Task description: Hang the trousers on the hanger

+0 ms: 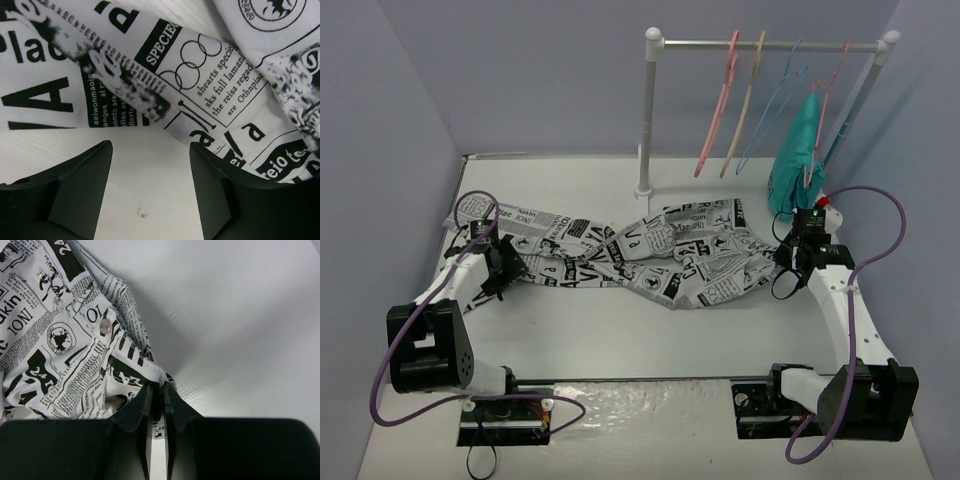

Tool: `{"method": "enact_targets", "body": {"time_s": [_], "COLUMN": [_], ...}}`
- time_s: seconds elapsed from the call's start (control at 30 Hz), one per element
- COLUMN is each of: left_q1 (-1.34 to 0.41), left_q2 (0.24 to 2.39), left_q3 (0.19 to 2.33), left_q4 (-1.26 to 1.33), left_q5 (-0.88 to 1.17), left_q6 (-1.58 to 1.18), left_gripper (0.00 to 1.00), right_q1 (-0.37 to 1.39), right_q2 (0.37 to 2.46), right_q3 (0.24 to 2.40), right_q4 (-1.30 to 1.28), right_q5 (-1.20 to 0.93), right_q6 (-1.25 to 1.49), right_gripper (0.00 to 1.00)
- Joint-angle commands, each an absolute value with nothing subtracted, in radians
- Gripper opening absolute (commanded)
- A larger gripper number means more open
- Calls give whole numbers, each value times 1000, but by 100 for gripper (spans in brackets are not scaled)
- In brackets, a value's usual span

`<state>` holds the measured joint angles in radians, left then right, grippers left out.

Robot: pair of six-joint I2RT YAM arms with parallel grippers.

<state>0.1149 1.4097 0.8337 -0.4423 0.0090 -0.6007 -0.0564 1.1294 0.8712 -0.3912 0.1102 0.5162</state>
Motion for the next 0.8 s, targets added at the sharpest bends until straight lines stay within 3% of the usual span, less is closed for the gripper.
{"method": "enact_targets", "body": {"time_s": [0.0,0.47,0.6,0.67,0.77], "left_q1": [139,221,240,244,261], "left_q2": [1455,1581,1608,1624,1635], "left_q3": [910,1006,1017,1026,1077], "left_q4": [-355,-321,-302,-297,-303], "left_q5": [20,12,16,11,25], "left_q6": [-631,-636,-643,-621,-589], "left_gripper": [60,58,50,37,0], "right_q1": [-63,-65,-67,-73,-79], "right_q2": [1104,1087,1085,1082,1081], "right_q3": [925,917,916,918,933], "right_q4": [-379,-381,-382,-383,-389], "right_q5": [97,91,91,93,95], "right_q6": [497,479,479,479,480], "right_gripper": [0,0,0,0,0]}}
